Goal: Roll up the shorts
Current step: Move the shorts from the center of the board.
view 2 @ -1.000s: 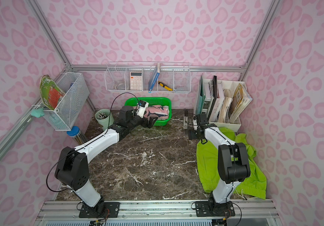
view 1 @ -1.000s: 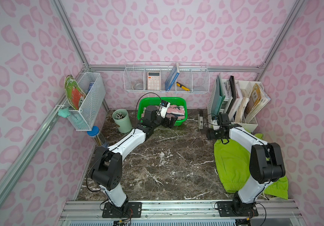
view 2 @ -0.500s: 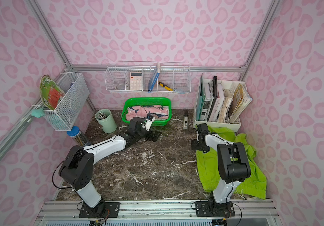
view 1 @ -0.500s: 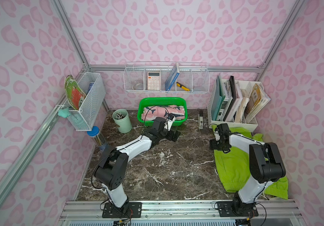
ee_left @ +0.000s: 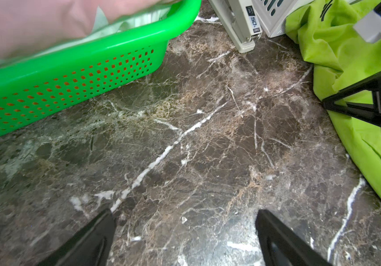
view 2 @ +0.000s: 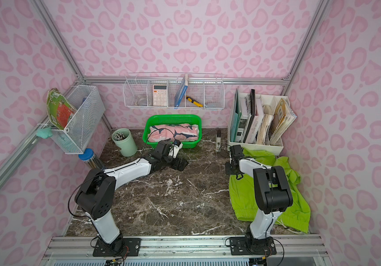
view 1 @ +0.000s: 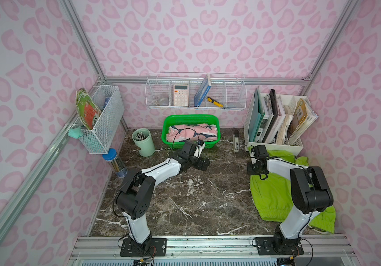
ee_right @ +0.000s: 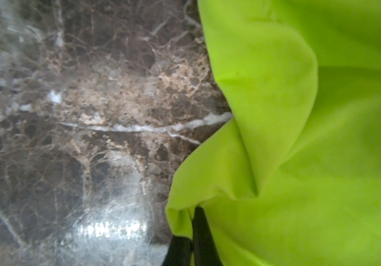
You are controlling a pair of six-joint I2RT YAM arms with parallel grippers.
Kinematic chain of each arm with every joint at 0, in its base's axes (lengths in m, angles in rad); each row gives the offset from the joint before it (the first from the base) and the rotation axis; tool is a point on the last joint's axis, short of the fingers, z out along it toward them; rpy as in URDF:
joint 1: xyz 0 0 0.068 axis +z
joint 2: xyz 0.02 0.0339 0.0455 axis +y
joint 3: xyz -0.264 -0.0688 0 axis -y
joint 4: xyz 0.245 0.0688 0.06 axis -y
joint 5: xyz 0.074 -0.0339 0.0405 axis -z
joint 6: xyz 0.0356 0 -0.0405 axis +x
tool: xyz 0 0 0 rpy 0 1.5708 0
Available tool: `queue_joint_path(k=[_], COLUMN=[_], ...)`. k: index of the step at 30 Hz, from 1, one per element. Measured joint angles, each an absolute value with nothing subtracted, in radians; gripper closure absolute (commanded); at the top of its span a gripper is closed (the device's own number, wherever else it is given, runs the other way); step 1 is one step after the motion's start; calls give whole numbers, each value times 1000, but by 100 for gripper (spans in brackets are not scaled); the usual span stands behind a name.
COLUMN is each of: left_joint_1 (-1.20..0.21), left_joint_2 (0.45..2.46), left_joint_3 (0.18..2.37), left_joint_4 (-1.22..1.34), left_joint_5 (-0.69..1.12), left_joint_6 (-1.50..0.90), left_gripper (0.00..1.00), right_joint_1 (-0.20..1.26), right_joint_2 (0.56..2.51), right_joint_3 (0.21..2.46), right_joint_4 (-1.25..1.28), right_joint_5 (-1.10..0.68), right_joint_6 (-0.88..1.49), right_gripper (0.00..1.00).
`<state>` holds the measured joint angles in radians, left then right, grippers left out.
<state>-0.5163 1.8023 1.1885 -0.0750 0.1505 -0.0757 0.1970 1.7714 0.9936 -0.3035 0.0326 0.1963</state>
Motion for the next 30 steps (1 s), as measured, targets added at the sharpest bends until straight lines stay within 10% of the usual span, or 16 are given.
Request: queue_joint_path(k=[30], left_joint_1=[-379], left_joint_2=[1746], left_joint_3=[1160], left_joint_4=[-146], left_joint_5=[68], left_joint_6=[-150], left_gripper=[1], right_joint_1=[646], right_joint_2=[1942], right_joint_3=[1248], right_joint_4=[-317], right_joint_5=[-241], right_joint_6=[160], right_gripper=[91])
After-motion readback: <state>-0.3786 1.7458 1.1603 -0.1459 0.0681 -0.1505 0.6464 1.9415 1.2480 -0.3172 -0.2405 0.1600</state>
